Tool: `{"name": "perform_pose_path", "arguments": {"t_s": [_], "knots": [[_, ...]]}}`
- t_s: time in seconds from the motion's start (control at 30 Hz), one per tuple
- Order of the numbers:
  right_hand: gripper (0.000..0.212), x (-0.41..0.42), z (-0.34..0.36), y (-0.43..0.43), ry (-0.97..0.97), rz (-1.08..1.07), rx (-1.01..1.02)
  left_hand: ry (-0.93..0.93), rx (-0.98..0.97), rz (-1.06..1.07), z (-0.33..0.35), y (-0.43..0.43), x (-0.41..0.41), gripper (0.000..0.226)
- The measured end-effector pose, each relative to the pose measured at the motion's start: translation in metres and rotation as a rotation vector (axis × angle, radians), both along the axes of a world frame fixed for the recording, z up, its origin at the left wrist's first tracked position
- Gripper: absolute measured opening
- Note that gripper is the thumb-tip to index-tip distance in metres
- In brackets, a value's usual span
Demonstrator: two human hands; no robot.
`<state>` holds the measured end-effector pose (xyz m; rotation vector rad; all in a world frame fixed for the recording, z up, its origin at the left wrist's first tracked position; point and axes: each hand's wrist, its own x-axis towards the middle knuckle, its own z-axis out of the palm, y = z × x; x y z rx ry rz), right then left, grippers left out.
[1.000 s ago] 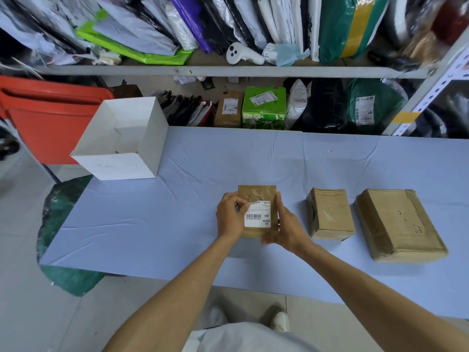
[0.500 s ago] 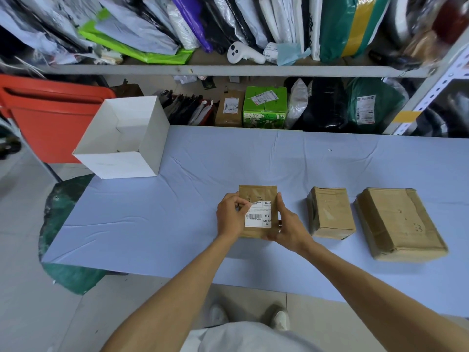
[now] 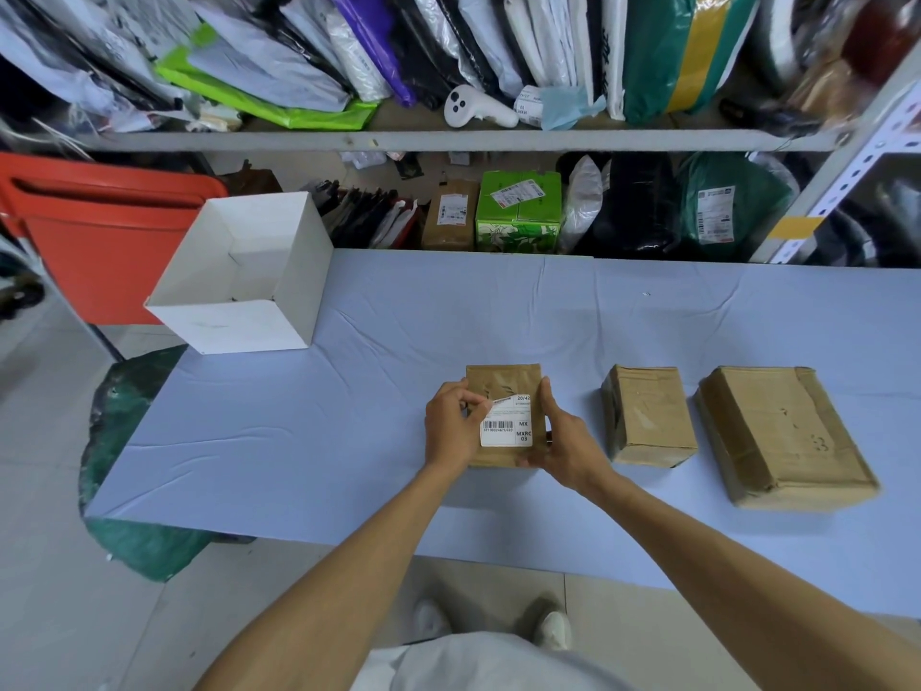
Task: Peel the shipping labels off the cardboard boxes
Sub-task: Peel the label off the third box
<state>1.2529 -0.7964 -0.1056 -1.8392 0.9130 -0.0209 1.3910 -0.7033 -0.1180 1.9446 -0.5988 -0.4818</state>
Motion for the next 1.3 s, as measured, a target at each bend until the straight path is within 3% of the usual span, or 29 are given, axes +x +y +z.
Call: {"name": "perform_pose_path", "arguments": {"t_s": [0.33, 0.47, 1.03, 1.13, 1.3], "knots": [[0.110, 0.001, -0.007, -0.003, -0.006, 0.021, -0.027, 0.013, -0.005, -0.002, 0.001, 0.000, 0.000, 0.002], [0.102, -0.001, -0.011, -0.006, -0.032, 0.044, -0.063, 0.020, 0.001, -0.005, 0.001, 0.000, 0.000, 0.003], [0.097, 0.002, -0.011, -0.006, -0.102, -0.035, 0.070, 0.026, 0.025, 0.011, 0.005, -0.001, -0.001, 0.002], [0.110, 0.001, -0.008, -0.003, -0.065, 0.002, 0.009, 0.028, 0.020, 0.011, 0.006, 0.000, -0.001, 0.002], [0.112, 0.001, -0.010, -0.004, -0.049, -0.001, -0.003, 0.036, 0.030, 0.006, 0.007, -0.001, -0.002, 0.002]]}}
